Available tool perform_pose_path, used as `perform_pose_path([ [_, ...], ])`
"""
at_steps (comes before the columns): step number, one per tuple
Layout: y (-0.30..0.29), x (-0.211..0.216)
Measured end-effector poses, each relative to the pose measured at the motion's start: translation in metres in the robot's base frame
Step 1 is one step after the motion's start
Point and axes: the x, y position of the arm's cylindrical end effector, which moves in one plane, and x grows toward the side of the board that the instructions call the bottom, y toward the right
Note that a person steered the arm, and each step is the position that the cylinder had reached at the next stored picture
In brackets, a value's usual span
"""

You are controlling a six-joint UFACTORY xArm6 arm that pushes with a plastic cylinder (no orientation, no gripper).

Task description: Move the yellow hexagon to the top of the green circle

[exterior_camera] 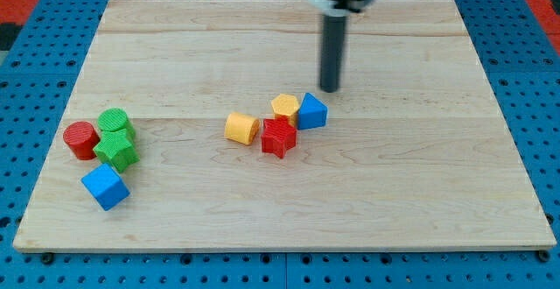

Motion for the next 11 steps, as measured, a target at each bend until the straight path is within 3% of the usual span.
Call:
perform_pose_path([
  [2,-0.026,0.062],
  [3,-0.092,0.040],
  [4,-0.110,0.027],
  [5,-0.187,0.036],
  [6,-0.191,0.005],
  [7,-0.234,0.001],
  [8,-0.268,0.014],
  [9,-0.302,0.066],
  [10,-0.295,0.068],
  [11,-0.237,0.032],
])
